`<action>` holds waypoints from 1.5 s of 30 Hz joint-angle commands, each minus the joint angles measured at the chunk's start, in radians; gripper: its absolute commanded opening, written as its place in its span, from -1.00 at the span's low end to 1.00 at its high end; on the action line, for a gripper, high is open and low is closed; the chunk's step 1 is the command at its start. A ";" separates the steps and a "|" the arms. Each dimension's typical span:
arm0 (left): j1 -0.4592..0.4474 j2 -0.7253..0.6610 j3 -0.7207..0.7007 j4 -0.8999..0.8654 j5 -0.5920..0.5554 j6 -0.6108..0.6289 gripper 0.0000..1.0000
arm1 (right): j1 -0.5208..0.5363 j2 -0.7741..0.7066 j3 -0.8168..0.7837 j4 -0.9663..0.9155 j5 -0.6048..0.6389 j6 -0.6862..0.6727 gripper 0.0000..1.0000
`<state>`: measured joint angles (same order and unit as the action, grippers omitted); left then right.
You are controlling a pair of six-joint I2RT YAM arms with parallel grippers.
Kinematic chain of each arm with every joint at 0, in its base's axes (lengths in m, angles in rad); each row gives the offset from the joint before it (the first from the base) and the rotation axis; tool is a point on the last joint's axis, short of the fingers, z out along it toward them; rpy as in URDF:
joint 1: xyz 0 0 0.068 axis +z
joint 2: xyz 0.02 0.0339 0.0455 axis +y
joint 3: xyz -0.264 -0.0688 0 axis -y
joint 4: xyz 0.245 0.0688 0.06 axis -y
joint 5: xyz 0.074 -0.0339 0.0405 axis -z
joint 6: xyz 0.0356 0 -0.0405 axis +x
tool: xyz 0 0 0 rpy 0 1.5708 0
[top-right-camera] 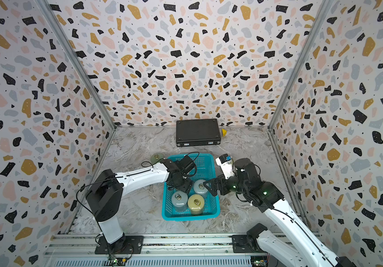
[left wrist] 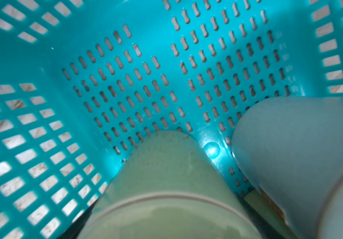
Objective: Take the tea canister out of the basket
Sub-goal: Pick up the tea canister from the basket, then place the tea canister at the center of the board.
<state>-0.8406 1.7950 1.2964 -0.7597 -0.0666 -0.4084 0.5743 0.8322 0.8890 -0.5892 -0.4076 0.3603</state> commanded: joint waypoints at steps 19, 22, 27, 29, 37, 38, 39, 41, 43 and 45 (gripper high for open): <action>0.012 -0.301 0.147 -0.117 -0.199 -0.105 0.48 | 0.046 0.078 0.067 0.106 -0.016 0.011 0.99; 0.026 -0.349 0.120 -0.130 -0.244 -0.134 0.48 | 0.067 0.104 0.080 0.127 -0.014 0.011 0.99; 0.077 -0.432 0.047 -0.141 -0.284 -0.173 0.48 | 0.108 0.152 0.104 0.155 -0.004 0.008 0.99; 0.114 -0.462 0.011 -0.137 -0.269 -0.178 0.48 | 0.126 0.171 0.115 0.163 -0.002 0.005 0.99; 0.261 -0.529 -0.152 -0.076 -0.208 -0.178 0.48 | 0.203 0.255 0.162 0.195 0.022 0.005 0.99; 0.277 -0.532 -0.171 -0.060 -0.195 -0.179 0.48 | 0.213 0.262 0.167 0.198 0.026 0.005 0.99; 0.288 -0.533 -0.193 -0.040 -0.185 -0.180 0.48 | 0.219 0.269 0.171 0.199 0.029 0.005 0.99; 0.304 -0.528 -0.228 -0.002 -0.170 -0.178 0.48 | 0.233 0.278 0.178 0.201 0.036 0.005 0.99; 0.321 -0.514 -0.254 0.031 -0.154 -0.178 0.48 | 0.244 0.285 0.185 0.197 0.045 0.002 0.99; 0.332 -0.496 -0.276 0.069 -0.141 -0.175 0.49 | 0.254 0.289 0.188 0.196 0.053 0.000 0.99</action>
<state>-0.5232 1.3003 1.0275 -0.8230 -0.2283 -0.5804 0.8165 1.1275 1.0283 -0.4061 -0.3767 0.3729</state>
